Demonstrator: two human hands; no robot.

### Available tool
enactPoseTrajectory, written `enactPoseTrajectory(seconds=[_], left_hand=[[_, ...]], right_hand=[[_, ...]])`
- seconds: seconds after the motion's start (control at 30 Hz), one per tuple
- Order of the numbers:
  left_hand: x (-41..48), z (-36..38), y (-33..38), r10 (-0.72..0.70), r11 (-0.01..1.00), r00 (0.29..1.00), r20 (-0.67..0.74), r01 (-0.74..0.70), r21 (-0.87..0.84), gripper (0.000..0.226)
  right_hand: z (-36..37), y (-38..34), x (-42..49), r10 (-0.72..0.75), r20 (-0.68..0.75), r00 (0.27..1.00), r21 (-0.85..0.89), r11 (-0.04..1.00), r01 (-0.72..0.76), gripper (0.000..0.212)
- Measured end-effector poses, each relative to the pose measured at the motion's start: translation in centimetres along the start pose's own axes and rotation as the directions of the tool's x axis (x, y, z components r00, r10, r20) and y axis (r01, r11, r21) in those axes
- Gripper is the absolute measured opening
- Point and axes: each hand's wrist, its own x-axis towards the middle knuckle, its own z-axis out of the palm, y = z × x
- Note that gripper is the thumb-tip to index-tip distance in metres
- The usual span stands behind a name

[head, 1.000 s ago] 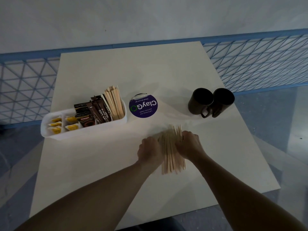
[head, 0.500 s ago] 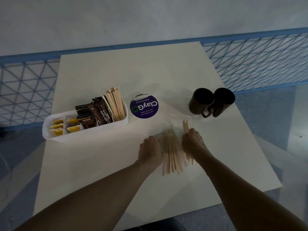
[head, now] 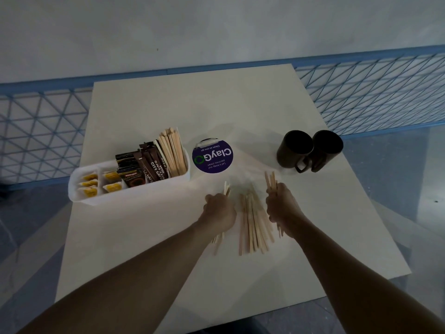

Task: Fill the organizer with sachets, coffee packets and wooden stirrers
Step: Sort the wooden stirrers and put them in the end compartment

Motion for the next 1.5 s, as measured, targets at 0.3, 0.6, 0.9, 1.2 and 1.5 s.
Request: enactPoseTrajectory(seconds=[0.3,0.6,0.9,1.2,1.5], left_hand=[[0.2,-3.9,0.5,-0.055,0.839,0.998,-0.023,0.034,-0.543,0.027],[0.1,-10.8,-0.1,-0.008,0.616,0.974,-0.226,-0.173,-0.769,0.024],[0.6,-15.6,-2.7,-0.065,0.543,0.875,-0.480,-0.372,-0.753,0.022],[1.8,-15.5,-5.2,-0.150,0.576,0.798,-0.584,-0.410,-0.707,0.021],[3.1,-13.1,-6.3,-0.139,0.758,0.750,-0.647,-0.340,-0.556,0.015]], right_hand=[[2.1,-4.1,-0.2,-0.077,0.084,0.993,0.091,0.993,0.069,0.028],[5.1,-10.4,-0.6,-0.209,0.126,0.970,0.244,0.954,0.174,0.024],[8.9,-16.9,0.1,-0.310,0.112,0.944,0.436,0.869,0.233,0.028],[12.0,-18.9,0.7,-0.389,0.114,0.914,0.536,0.799,0.273,0.026],[13.6,-17.2,1.5,-0.383,0.141,0.913,0.401,0.865,0.301,0.030]])
